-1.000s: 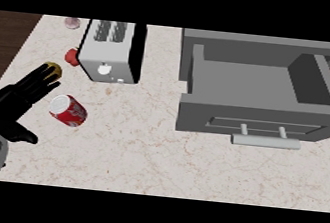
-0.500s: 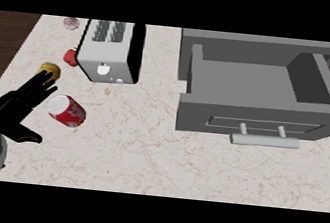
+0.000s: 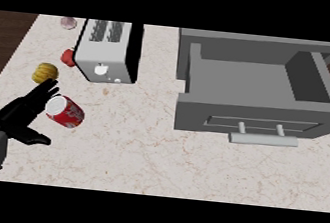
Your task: Pick up the can, place it into the drawer and close the drawer
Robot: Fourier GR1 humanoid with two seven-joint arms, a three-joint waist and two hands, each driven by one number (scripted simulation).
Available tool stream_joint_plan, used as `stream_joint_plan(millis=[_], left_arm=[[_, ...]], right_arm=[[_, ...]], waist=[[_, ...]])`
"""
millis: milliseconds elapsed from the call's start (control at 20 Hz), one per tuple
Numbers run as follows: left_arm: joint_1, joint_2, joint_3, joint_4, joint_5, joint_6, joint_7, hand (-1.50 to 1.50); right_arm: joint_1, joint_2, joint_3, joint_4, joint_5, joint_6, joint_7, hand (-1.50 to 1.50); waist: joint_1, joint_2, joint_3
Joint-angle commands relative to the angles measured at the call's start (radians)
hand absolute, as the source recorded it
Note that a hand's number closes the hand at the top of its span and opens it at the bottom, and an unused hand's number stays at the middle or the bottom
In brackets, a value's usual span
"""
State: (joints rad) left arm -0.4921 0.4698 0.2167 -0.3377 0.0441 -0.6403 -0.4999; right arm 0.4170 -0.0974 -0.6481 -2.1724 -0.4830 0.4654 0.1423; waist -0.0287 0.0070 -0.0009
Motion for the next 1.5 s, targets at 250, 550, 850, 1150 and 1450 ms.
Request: stream_joint_plan(millis=[250,550,850,1150,1450], left_arm=[[-0.011,-0.033,-0.009,0.127,-0.039,-0.055,-0.132,-1.5],[-0.065,-0.054,0.014,0.16,-0.019,-0.052,-0.096,-1.5],[-0.114,-0.093,0.044,0.169,0.023,-0.1,-0.031,1.5],[-0.095,-0.105,0.018,0.13,0.008,-0.196,-0.043,1.5],[-0.122,-0.123,0.028,0.056,0.044,-0.253,-0.022,1.5]], right_arm=[[0.042,0.052,-0.006,-0.033,0.003,0.048,-0.012,-1.5],[-0.035,0.006,-0.023,0.01,0.006,0.01,0.029,-1.5],[0.055,0.039,-0.043,-0.037,-0.047,0.072,0.03,-1.5],[0.053,0.089,-0.035,-0.057,-0.023,0.068,0.016,-1.5],[0.082,0.095,-0.028,-0.158,-0.092,0.01,0.098,-1.5]], waist=[[-0.013,0.006,-0.004],[0.0,0.005,-0.003],[-0.007,0.0,-0.002],[-0.001,0.0,-0.002],[0.009,-0.005,-0.001]])
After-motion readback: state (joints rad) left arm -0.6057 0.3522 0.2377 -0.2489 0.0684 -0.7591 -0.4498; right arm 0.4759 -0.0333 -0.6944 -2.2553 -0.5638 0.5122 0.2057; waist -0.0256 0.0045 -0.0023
